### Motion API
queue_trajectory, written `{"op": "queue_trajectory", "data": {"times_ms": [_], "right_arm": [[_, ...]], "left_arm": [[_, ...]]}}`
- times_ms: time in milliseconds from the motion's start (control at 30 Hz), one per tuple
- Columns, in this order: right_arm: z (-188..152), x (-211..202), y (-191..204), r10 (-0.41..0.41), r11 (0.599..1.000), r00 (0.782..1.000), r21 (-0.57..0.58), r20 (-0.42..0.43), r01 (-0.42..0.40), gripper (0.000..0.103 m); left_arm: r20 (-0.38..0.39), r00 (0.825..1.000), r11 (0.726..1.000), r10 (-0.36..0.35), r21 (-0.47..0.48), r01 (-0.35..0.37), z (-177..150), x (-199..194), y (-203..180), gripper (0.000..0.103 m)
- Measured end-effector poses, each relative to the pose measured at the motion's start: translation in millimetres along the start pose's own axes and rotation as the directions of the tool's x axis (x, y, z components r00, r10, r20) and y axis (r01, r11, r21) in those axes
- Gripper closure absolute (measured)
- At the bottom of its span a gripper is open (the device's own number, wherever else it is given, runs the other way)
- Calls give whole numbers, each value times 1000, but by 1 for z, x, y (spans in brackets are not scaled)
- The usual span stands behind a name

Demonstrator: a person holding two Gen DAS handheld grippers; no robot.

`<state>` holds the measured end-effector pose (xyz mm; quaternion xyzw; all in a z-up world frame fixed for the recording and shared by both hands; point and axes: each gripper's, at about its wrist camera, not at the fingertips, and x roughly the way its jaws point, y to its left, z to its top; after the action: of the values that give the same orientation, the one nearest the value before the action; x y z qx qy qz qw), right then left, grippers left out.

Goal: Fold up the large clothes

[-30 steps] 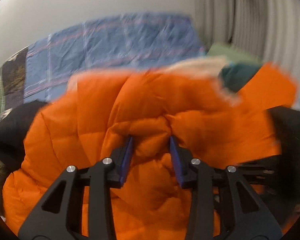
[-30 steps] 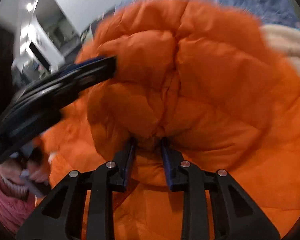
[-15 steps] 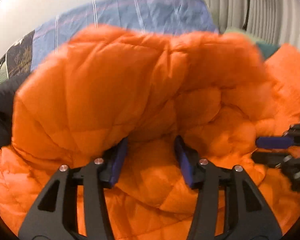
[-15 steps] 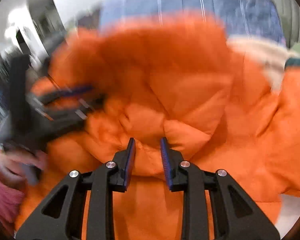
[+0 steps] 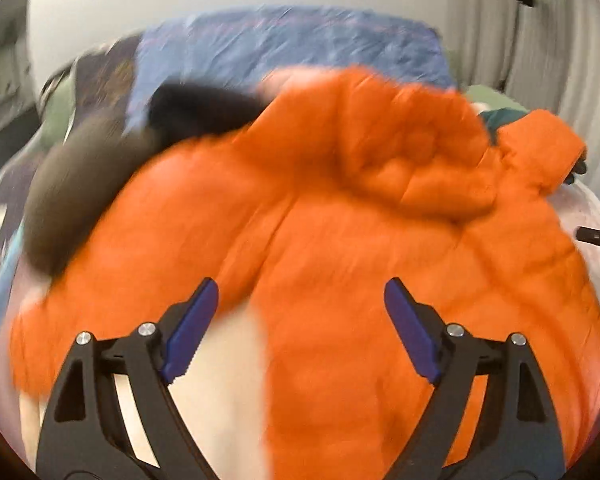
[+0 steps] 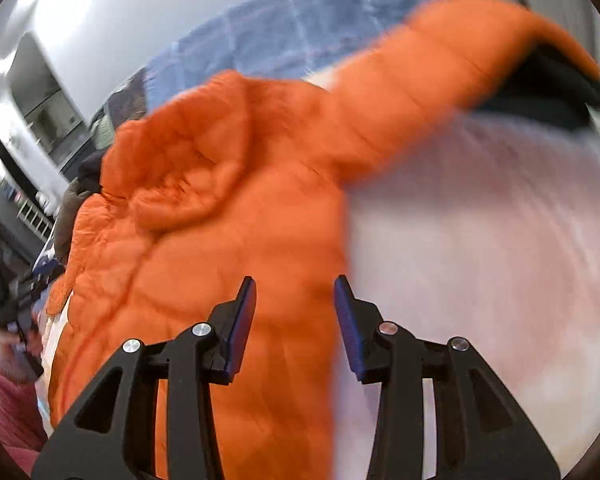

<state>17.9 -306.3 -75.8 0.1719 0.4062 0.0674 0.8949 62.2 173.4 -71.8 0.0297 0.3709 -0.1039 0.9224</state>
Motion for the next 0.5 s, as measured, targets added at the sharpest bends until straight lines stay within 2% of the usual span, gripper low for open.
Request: {"op": "queue_trajectory", "data": {"times_ms": [67, 100, 200, 300, 333, 367, 400, 433, 467, 500], "right_arm": [[-24, -15, -5, 23, 999, 999, 39, -26, -22, 60], [-33, -17, -6, 45, 998, 998, 56, -44, -43, 56], [-58, -16, 3, 98, 993, 990, 81, -98, -90, 53], [-77, -21, 7, 135, 989, 984, 83, -117, -126, 52], [-82, -23, 7, 142, 988, 984, 77, -112, -134, 52], [-85, -26, 7, 143, 988, 984, 73, -110, -136, 68], [-85, -28, 10, 142, 989, 985, 64, -103, -136, 95], [-83, -29, 15, 154, 987, 983, 66, -96, -149, 97], [-79, -38, 18, 164, 985, 984, 68, -66, -159, 99], [-75, -47, 22, 158, 986, 987, 53, -39, -156, 100]], "left_arm": [[-56, 998, 998, -11, -61, 7, -32, -8, 22, 17], [-79, 996, 996, -33, -87, 26, -41, -8, 28, 17], [-142, 982, 985, -125, -135, 106, -71, -10, 31, 17], [-150, 971, 978, -185, -126, 167, -94, -17, 25, 20], [-144, 966, 973, -212, -126, 195, -101, -20, 22, 24], [-137, 959, 965, -247, -125, 231, -106, -23, 19, 42], [-130, 948, 954, -290, -123, 275, -108, -25, 16, 55], [-128, 938, 944, -321, -128, 305, -106, -25, 12, 81], [-121, 928, 932, -352, -138, 336, -103, -27, 8, 92], [-106, 928, 929, -358, -134, 344, -99, -32, 3, 93]]}}
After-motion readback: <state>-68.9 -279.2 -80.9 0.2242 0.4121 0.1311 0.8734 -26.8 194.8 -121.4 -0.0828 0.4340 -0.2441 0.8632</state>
